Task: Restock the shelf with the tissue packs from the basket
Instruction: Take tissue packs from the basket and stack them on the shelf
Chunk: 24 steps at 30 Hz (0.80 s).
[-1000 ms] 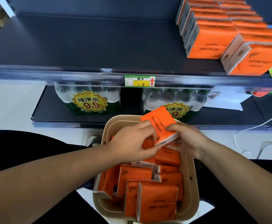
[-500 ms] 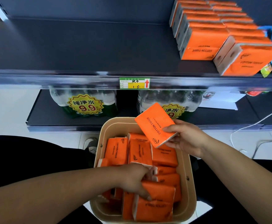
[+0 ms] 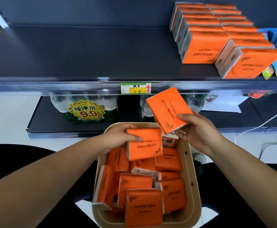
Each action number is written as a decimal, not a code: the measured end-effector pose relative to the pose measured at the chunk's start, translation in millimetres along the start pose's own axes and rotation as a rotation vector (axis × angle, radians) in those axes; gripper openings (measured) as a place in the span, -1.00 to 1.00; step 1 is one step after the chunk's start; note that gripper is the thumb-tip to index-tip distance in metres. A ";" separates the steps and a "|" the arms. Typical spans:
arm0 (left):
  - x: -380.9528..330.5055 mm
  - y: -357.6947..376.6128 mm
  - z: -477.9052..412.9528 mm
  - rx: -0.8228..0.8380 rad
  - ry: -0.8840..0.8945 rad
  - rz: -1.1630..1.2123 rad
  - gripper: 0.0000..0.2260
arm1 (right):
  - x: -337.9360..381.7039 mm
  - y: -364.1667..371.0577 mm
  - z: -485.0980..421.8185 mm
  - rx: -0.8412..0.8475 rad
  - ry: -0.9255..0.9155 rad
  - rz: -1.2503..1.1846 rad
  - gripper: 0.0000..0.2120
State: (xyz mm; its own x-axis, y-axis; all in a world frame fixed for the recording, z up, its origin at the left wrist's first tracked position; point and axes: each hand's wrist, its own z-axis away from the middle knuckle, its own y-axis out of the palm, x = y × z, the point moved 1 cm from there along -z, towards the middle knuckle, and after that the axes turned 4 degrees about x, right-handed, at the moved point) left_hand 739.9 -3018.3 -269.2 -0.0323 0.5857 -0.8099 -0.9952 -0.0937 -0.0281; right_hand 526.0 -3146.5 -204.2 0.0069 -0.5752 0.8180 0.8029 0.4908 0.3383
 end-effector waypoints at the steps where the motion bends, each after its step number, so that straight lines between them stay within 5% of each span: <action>1: -2.1 -3.2 -0.7 0.007 -0.007 0.081 -0.54 | 0.7 0.5 0.5 0.020 -0.010 0.001 -0.61; 7: -9.3 -10.4 -0.2 -0.011 0.020 0.312 -0.39 | -0.1 1.3 2.4 0.104 -0.020 0.054 -0.50; 12: -12.0 -10.8 -0.5 0.004 0.059 0.395 -0.49 | -5.1 -3.2 2.9 0.116 0.028 0.130 -0.21; 24: -26.0 3.6 4.4 -0.036 0.146 0.455 -0.67 | -19.3 2.6 3.6 0.098 0.027 0.198 -0.51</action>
State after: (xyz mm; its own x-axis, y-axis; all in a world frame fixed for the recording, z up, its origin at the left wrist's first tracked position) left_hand 736.7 -3030.3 -245.6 -0.4480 0.3599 -0.8184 -0.8791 -0.3438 0.3301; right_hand 525.8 -3131.8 -217.4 0.1758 -0.4775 0.8609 0.7222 0.6569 0.2168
